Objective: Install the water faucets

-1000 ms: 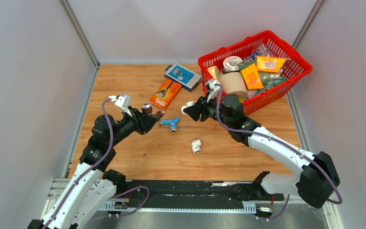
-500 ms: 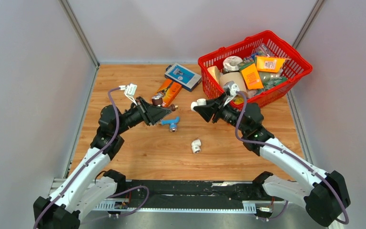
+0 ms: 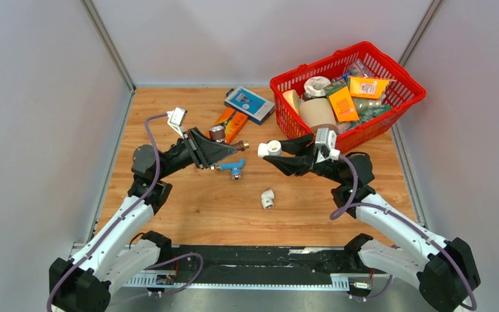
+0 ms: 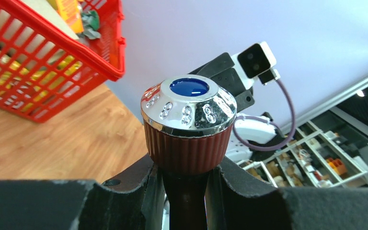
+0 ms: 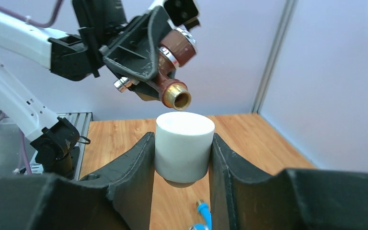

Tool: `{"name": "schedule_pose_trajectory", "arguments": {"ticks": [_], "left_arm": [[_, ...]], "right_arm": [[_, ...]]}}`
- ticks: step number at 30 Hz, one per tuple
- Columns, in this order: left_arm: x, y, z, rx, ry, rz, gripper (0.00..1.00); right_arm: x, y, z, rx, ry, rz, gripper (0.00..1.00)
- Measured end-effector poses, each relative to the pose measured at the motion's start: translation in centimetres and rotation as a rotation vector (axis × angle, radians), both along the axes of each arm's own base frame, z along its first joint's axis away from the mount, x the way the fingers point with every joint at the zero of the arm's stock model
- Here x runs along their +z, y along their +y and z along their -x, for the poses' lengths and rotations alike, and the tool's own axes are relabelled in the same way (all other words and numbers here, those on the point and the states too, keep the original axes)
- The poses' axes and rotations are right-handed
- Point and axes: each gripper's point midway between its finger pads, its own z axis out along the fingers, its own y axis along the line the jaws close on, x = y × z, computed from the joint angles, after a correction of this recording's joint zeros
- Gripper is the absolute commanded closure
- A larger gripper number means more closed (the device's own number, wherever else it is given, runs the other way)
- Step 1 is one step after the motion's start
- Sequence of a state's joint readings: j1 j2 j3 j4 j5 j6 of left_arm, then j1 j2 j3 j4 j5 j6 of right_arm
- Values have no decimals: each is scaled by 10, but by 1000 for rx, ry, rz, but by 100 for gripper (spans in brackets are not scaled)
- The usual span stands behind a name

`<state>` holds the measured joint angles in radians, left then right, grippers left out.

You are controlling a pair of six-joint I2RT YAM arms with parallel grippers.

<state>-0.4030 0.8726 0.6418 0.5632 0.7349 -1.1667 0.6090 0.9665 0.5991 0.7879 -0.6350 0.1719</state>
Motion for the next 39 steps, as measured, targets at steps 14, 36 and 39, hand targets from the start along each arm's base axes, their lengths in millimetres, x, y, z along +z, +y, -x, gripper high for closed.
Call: {"name": "schedule_pose_trajectory", "arguments": {"ticks": [14, 36, 39], "left_arm": [[15, 0, 29, -166, 121, 125, 100], [39, -16, 9, -276, 177, 137, 100], [42, -17, 3, -272, 191, 146, 100]], "right_arm": [[30, 12, 29, 194, -310, -20, 100], [41, 8, -3, 291, -254, 1, 100], [42, 9, -10, 302, -210, 0, 100]]}}
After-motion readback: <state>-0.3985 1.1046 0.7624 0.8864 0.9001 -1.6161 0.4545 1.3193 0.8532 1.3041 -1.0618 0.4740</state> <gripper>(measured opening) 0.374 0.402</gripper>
